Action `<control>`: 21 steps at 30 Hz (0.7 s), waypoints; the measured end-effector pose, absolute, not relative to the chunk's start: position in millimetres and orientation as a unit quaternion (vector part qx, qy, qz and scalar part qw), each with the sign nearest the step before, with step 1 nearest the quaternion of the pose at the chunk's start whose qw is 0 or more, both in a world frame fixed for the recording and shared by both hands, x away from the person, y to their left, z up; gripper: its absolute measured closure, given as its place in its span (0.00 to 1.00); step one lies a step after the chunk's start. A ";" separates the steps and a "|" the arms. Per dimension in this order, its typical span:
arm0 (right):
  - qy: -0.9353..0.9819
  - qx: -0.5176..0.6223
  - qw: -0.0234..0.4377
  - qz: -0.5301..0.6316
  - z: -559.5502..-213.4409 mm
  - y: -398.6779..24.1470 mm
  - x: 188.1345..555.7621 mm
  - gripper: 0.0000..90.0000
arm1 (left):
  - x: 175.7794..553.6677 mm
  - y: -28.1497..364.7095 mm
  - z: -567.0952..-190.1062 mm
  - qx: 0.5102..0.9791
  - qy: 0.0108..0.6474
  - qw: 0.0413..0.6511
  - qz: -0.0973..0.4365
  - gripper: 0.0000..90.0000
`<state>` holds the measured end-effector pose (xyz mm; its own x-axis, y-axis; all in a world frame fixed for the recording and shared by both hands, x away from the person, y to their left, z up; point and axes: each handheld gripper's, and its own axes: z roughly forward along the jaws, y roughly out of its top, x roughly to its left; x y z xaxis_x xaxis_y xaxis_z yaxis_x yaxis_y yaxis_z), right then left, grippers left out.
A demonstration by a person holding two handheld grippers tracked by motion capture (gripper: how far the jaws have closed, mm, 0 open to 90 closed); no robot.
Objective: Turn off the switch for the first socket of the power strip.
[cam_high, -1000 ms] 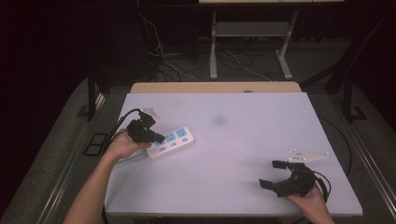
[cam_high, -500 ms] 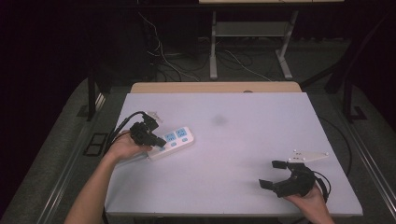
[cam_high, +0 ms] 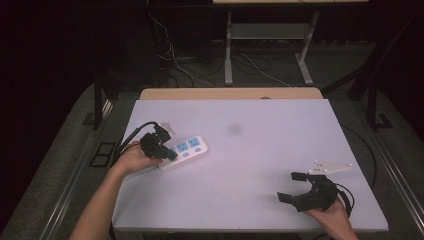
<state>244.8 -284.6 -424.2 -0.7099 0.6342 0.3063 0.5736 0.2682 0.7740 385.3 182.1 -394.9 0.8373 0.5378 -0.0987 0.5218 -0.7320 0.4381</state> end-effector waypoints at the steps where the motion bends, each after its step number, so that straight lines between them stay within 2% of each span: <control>1: 0.795 0.379 0.032 0.472 -424.1 -284.7 244.6 0.00 | 384.9 182.4 -395.4 0.930 0.283 0.233 0.021 0.99; 6: 0.796 0.380 0.032 0.471 -424.5 -284.8 245.1 0.00 | 383.6 186.3 -397.6 0.923 0.296 0.246 0.018 1.00; 13: 0.796 0.379 0.031 0.471 -424.6 -283.5 244.9 0.00 | 380.7 180.9 -397.1 0.929 0.288 0.230 0.036 1.00; 21: 0.796 0.379 0.030 0.471 -424.4 -283.4 244.8 0.00 | 381.6 183.4 -397.6 0.922 0.302 0.240 0.027 1.00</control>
